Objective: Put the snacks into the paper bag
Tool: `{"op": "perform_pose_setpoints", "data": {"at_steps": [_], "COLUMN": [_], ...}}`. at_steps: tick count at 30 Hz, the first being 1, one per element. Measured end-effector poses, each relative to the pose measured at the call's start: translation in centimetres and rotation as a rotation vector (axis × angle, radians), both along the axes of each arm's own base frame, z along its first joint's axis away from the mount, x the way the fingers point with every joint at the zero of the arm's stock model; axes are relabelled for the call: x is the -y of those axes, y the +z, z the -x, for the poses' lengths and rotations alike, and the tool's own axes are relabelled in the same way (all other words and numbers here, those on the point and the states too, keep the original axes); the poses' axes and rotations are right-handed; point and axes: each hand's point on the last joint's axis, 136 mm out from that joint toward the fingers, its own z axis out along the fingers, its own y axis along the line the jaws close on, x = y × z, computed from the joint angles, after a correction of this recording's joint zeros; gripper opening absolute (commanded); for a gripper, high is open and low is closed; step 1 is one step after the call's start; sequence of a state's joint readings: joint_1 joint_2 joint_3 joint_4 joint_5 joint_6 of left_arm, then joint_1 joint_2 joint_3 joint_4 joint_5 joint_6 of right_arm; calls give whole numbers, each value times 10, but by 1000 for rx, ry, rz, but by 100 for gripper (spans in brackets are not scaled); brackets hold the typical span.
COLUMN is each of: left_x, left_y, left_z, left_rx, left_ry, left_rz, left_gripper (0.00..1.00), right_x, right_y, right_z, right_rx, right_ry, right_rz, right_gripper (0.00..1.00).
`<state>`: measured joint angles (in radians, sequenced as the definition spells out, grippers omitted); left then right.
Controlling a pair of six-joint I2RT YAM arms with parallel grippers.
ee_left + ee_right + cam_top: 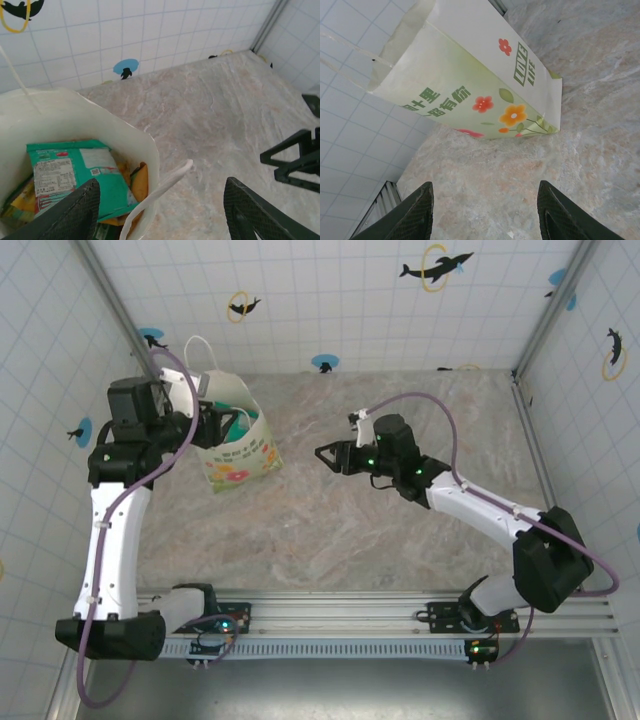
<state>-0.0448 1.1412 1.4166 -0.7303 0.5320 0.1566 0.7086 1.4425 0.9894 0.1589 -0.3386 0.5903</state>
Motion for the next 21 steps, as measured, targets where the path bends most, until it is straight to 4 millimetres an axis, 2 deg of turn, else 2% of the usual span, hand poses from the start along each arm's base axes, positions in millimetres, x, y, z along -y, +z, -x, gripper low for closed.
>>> {"op": "perform_pose_setpoints", "data": {"at_steps": [6,9,11,13,16,18,21], "left_x": [0,2,3,6,11,14,21], "left_y": [-22,-37,-43,-46,-45,-43,-40], "left_z": [-3,-8,-12,-14,-16,-16,-16], "left_rx": [-16,-55,-72,-79,-78,-75,-79], "left_ry": [-36,-48,-56,-73,-96,-114,-146], "left_rz": [-56,-57,-54,-48,-24,-2,38], "left_gripper": [67,62,50,29,6,0,0], "right_x": [-4,-5,-6,-7,-7,-6,0], "right_y": [3,4,4,4,4,2,-4], "right_z": [3,3,3,4,4,3,0], "right_rx": [5,5,4,4,5,6,-1], "right_ry": [11,13,15,17,15,9,-11], "right_rz": [-5,-4,-3,-3,-1,9,47], "right_gripper": [56,56,56,56,56,57,57]}}
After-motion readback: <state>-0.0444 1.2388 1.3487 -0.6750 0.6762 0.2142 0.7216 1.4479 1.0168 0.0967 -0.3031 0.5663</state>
